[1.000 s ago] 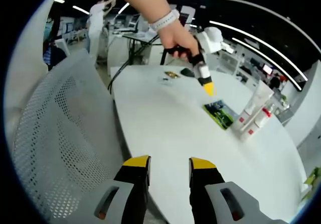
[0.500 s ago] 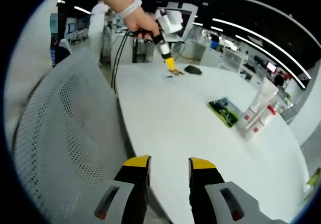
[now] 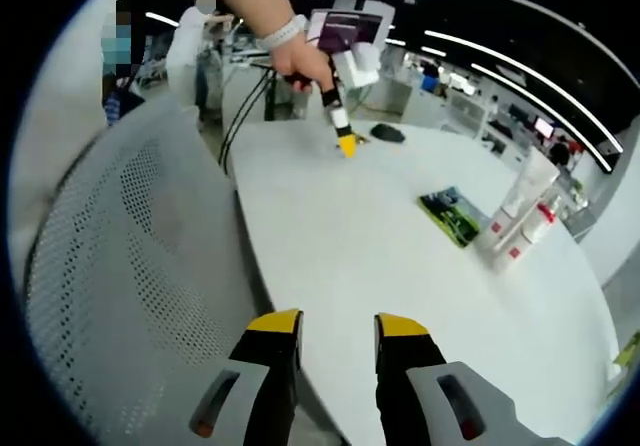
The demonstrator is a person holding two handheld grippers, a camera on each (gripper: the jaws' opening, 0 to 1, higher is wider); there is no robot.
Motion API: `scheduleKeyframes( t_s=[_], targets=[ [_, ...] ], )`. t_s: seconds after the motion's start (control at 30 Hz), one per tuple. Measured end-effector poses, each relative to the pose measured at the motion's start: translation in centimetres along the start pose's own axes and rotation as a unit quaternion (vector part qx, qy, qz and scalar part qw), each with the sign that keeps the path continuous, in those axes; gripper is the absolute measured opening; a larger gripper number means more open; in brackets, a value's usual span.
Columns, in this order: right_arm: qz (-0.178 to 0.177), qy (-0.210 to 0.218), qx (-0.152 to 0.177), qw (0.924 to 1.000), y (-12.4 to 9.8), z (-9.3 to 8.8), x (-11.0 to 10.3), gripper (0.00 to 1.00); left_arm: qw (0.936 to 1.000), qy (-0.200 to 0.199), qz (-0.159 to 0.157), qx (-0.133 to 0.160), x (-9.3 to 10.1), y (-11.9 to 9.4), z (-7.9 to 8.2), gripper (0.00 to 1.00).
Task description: Arrange the skincare products in the storage area until every visible bottle or jar stands upright without overlapping.
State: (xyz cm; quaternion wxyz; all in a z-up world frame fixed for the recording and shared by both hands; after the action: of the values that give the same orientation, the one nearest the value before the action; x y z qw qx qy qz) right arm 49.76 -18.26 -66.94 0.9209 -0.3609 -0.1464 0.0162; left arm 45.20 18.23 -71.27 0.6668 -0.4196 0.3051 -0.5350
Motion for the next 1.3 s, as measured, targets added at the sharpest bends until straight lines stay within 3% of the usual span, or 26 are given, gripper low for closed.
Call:
scheduleKeyframes(
  t_s=[0.17,0.2,0.27,0.47,0.7,0.83,0.97,1.1,1.3],
  targets=[
    [-0.001,0.001,-0.003,1.0000,0.0,-0.1,0.1,0.29,0.9996,0.008,-0.015,-0.022,-0.2,0.3,-0.9,0.52],
    [-0.001,0.002,-0.004,1.0000,0.1,-0.1,0.1,0.29,0.9997,0.003,-0.021,-0.008,-0.2,0.3,-0.6,0.50],
    [-0.002,0.002,-0.005,1.0000,0.1,-0.1,0.1,0.29,0.9998,0.003,-0.015,-0.011,-0.3,0.2,-0.6,0.49],
    [0.002,0.002,-0.003,1.0000,0.1,0.0,-0.1,0.29,0.9994,0.016,-0.028,-0.014,0.3,-0.4,-1.2,0.36],
    [0.009,-0.002,-0.001,1.0000,0.2,0.2,-0.3,0.29,0.9983,0.033,-0.036,-0.030,1.1,-0.6,-2.1,0.35],
    [0.013,-0.003,-0.002,0.9999,0.2,0.2,-0.5,0.29,0.9963,0.051,-0.056,-0.041,2.1,-1.1,-2.5,0.35],
    [0.012,-0.003,-0.006,0.9999,0.2,0.0,-0.4,0.29,0.9947,0.067,-0.069,-0.036,2.8,-2.0,-1.8,0.35],
    [0.008,-0.001,-0.008,0.9999,0.2,-0.1,-0.2,0.29,0.9910,0.078,-0.105,-0.029,3.9,-3.3,-0.4,0.35],
    [0.010,-0.005,-0.007,0.9999,0.2,-0.1,-0.4,0.29,0.9837,0.101,-0.149,0.001,6.7,-6.7,1.6,0.35]
  ],
)
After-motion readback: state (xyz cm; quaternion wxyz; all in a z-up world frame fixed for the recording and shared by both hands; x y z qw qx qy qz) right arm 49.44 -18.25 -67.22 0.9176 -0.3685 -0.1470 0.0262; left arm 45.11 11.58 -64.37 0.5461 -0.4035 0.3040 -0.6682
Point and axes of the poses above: the point that each gripper's makers call its tool centre point, and the gripper's own axes: y roughly forward along the fingers, x roughly to its right, z roughly out of its top, the point moved 4 cm from there along -y, roughly backward along the fingers, and after that the axes turned 5 degrees about -z, right-handed, at the moved point
